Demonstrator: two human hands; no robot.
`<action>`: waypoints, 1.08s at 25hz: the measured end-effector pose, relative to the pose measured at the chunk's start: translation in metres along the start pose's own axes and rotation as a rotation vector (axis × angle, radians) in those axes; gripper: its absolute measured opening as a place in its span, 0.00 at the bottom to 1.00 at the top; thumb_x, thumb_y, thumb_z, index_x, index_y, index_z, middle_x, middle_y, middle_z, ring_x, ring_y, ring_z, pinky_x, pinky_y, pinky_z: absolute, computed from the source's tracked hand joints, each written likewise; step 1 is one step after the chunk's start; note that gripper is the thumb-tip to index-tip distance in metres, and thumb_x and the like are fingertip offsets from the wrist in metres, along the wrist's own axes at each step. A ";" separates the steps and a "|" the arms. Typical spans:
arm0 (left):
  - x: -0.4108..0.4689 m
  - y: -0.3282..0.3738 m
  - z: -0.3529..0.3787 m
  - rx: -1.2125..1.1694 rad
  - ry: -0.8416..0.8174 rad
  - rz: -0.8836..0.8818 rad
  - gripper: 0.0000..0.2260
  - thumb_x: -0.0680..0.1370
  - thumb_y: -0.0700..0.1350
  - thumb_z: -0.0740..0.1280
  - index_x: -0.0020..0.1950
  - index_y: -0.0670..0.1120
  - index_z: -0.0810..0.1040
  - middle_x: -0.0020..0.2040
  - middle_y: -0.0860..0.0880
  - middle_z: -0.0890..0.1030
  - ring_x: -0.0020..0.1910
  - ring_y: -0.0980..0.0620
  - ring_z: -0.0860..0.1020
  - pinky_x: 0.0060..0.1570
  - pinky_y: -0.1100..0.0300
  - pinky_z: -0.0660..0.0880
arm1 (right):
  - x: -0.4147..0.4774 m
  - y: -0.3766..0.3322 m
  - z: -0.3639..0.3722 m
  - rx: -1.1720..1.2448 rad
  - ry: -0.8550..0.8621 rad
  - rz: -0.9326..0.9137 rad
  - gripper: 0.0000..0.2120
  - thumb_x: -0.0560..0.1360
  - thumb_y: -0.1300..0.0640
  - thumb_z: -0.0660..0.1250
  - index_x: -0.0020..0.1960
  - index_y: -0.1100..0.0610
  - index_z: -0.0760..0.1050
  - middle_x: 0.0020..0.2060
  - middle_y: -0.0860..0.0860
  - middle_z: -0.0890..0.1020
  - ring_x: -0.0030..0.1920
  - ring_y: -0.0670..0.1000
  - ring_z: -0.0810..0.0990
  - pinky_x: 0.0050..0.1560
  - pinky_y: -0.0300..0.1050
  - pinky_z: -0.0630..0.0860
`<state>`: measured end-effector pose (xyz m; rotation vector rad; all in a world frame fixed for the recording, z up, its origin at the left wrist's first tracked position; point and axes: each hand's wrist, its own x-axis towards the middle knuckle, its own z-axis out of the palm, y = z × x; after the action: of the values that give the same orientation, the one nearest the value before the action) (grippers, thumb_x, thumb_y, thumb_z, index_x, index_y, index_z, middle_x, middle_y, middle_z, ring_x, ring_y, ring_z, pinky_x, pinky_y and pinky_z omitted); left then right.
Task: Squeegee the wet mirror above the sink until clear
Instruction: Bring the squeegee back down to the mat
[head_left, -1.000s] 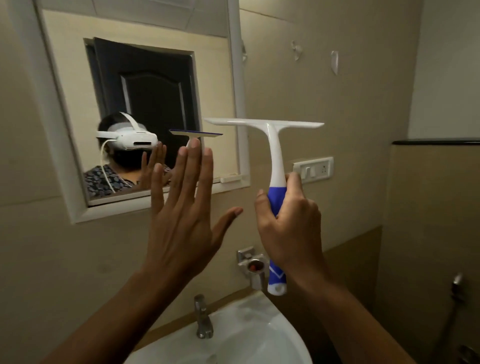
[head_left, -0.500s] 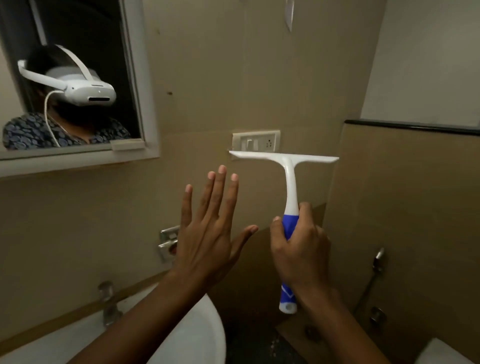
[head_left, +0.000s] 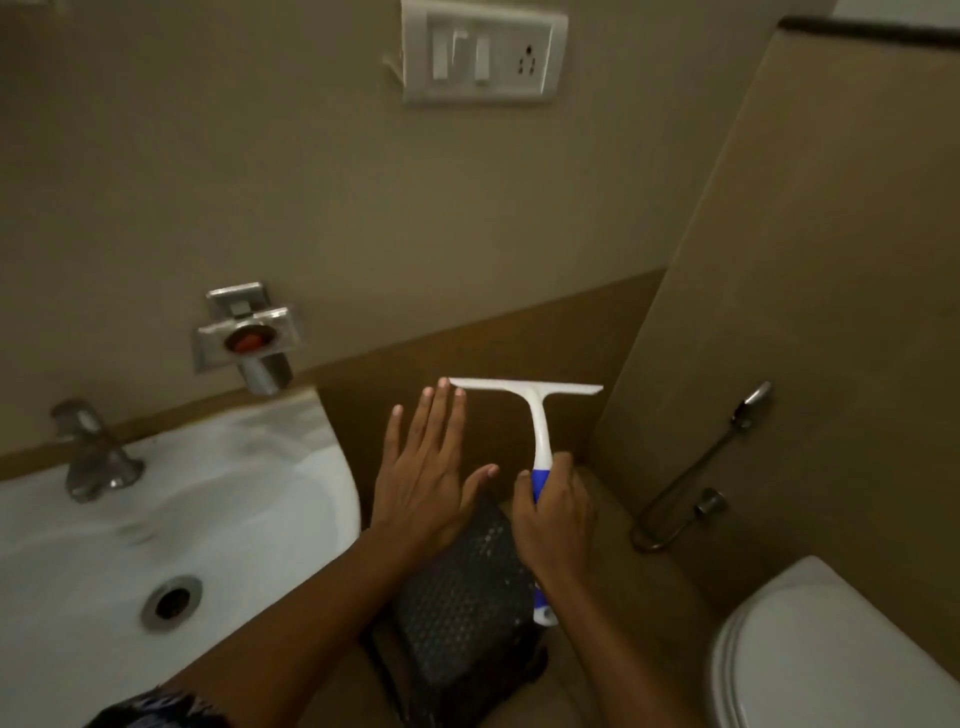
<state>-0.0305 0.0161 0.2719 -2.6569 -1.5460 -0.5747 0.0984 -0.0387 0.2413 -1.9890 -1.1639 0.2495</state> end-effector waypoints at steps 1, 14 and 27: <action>-0.004 0.001 0.018 -0.011 -0.039 -0.013 0.36 0.76 0.68 0.42 0.74 0.48 0.34 0.75 0.49 0.33 0.76 0.51 0.36 0.71 0.53 0.32 | -0.003 0.019 0.013 -0.034 -0.035 0.026 0.06 0.76 0.51 0.62 0.47 0.49 0.64 0.40 0.48 0.73 0.41 0.47 0.74 0.40 0.37 0.69; -0.076 0.000 0.178 -0.070 -0.449 -0.282 0.35 0.73 0.70 0.35 0.72 0.50 0.30 0.72 0.52 0.29 0.72 0.55 0.30 0.69 0.56 0.29 | -0.030 0.172 0.160 -0.526 -0.422 0.268 0.19 0.76 0.44 0.59 0.60 0.56 0.67 0.60 0.55 0.72 0.62 0.54 0.70 0.60 0.49 0.68; -0.093 -0.023 0.259 -0.086 -0.540 -0.490 0.37 0.72 0.67 0.33 0.77 0.49 0.35 0.75 0.52 0.31 0.74 0.56 0.33 0.72 0.55 0.34 | -0.013 0.213 0.267 -0.561 -0.427 0.198 0.19 0.75 0.44 0.59 0.56 0.58 0.70 0.55 0.57 0.74 0.56 0.56 0.71 0.57 0.55 0.68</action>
<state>-0.0119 -0.0002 -0.0028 -2.6242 -2.3903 0.1092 0.0888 0.0402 -0.0905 -2.6385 -1.4120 0.5135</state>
